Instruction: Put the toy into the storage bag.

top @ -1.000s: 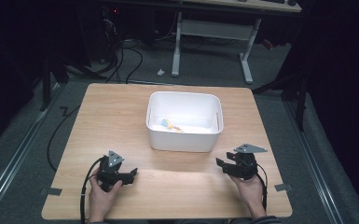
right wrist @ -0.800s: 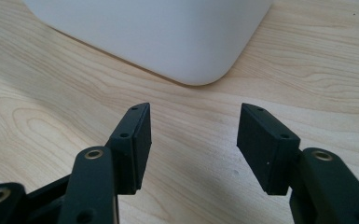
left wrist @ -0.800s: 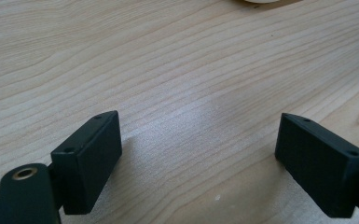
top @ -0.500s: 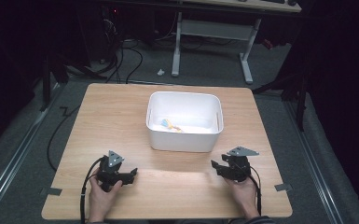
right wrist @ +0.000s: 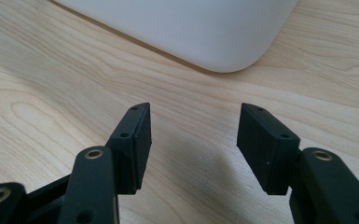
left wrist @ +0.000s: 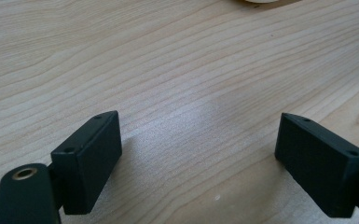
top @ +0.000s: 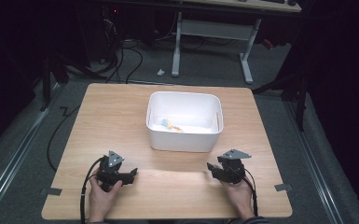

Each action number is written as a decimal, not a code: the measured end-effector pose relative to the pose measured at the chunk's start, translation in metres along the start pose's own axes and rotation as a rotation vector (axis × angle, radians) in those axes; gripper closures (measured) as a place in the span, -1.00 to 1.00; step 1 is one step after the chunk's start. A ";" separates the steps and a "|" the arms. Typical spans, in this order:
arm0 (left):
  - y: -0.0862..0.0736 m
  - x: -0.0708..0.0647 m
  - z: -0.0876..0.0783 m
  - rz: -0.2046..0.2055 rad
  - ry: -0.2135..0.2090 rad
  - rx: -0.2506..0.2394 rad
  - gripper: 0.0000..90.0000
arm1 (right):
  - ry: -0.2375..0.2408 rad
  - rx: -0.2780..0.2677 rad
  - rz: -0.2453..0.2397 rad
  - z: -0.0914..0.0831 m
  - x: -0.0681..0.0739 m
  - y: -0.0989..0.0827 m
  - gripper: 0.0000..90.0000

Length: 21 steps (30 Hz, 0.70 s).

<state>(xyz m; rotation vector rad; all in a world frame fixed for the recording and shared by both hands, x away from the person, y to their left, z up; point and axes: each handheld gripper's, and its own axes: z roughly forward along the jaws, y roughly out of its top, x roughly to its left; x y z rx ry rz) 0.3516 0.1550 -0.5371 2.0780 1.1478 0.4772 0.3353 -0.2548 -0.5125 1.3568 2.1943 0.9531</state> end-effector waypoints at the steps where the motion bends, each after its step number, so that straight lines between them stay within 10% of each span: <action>1: 0.000 0.000 0.000 0.000 0.000 0.000 -0.67 | 0.000 0.000 0.000 0.001 0.001 0.000 0.00; 21: 0.000 0.000 0.000 0.000 -0.001 0.000 -0.67 | -0.006 -0.010 -0.058 0.013 0.015 -0.014 -0.13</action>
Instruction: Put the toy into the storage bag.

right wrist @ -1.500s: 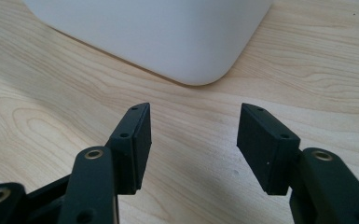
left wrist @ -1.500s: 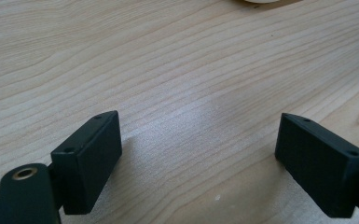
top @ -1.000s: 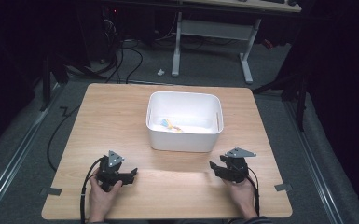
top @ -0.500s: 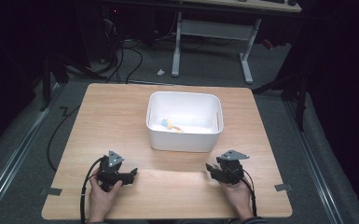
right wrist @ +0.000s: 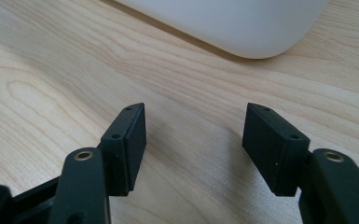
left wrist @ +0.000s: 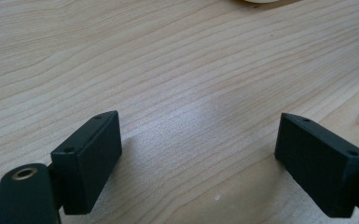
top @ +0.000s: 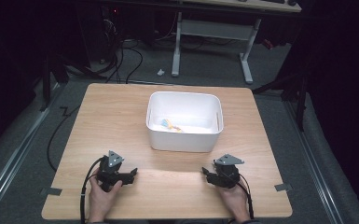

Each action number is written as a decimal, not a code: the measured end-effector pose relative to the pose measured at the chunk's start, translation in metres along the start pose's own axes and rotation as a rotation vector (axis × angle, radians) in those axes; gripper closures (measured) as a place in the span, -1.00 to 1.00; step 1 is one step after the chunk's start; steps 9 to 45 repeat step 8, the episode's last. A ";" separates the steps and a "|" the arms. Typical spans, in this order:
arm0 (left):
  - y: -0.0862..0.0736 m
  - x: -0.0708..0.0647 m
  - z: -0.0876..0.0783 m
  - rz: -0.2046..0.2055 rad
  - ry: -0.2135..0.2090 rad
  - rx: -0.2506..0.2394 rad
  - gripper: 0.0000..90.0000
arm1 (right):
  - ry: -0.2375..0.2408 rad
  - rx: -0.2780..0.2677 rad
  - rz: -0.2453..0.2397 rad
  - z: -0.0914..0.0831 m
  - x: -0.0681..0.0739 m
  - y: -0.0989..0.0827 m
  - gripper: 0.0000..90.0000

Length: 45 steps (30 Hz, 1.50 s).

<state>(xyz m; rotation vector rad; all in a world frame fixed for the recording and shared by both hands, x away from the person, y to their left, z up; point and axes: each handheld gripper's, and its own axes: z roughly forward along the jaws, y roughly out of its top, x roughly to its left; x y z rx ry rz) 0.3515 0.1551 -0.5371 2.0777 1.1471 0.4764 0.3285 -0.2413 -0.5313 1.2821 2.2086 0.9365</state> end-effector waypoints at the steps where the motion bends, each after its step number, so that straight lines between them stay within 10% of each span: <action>1: 0.000 0.000 0.000 0.000 0.000 0.000 -0.67 | 0.002 0.003 -0.001 0.000 0.001 0.000 -0.16; 45: 0.000 0.000 0.000 0.000 0.000 0.000 -0.67 | 0.014 0.005 -0.009 0.000 0.002 -0.001 -0.23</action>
